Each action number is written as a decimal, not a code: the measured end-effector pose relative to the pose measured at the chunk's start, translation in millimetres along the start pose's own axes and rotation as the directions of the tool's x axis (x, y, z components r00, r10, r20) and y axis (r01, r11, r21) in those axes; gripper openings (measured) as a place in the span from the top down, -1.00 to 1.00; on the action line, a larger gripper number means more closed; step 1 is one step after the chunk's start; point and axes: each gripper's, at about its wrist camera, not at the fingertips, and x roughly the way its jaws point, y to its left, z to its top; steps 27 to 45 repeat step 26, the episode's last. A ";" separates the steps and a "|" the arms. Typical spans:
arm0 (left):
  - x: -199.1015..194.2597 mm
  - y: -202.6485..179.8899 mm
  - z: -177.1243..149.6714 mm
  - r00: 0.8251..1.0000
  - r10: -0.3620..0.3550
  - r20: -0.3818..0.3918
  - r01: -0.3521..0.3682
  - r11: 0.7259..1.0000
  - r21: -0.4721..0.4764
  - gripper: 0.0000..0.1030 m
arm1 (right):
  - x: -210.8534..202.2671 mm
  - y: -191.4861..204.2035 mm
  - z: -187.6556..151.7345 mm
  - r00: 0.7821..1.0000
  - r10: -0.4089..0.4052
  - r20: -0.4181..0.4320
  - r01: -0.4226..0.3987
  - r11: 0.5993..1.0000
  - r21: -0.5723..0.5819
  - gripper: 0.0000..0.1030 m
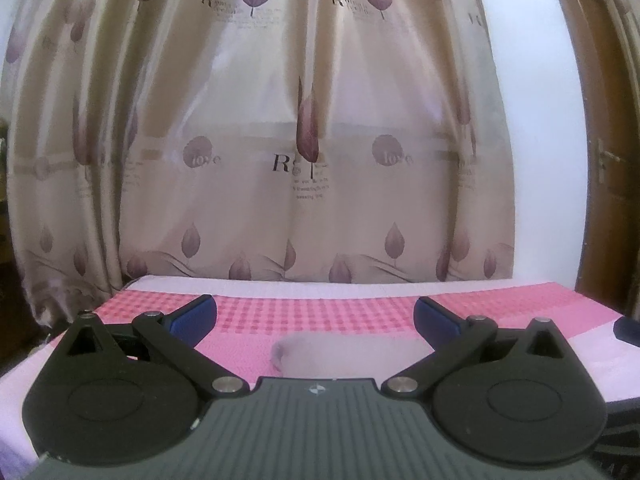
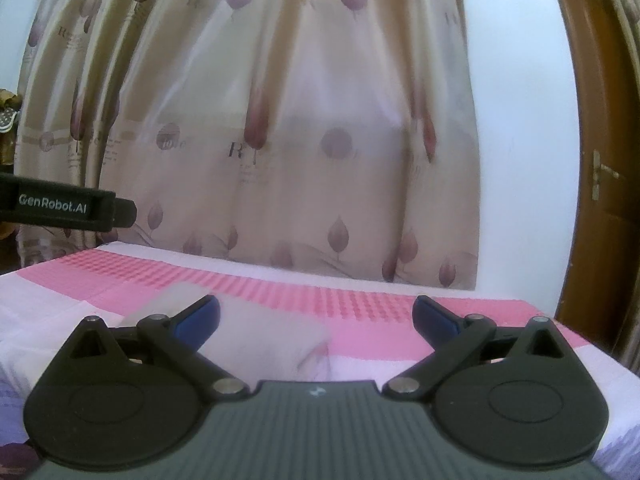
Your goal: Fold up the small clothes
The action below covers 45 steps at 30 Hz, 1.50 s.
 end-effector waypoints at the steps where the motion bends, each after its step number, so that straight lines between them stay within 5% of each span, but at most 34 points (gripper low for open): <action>1: 1.0 0.1 -0.9 1.000 -0.002 -0.005 0.002 1.000 0.001 -1.00 | 0.4 -0.5 -0.2 1.000 0.003 -0.005 -0.003 1.000 0.005 -1.00; 13: 15.6 9.7 -7.2 0.996 -0.013 -0.084 0.008 0.999 -0.050 -1.00 | 3.3 -2.5 -4.1 0.999 0.013 -0.035 -0.012 1.000 0.028 -1.00; 20: 11.9 9.2 -8.9 0.999 0.045 -0.012 -0.045 0.999 -0.019 -1.00 | 5.8 -3.5 -5.2 0.998 0.024 -0.051 -0.022 0.999 0.036 -1.00; 45: 11.8 9.4 -8.6 0.999 0.028 -0.029 -0.029 0.999 -0.031 -1.00 | 4.3 -2.2 -3.5 0.999 0.017 -0.048 -0.015 0.999 0.033 -1.00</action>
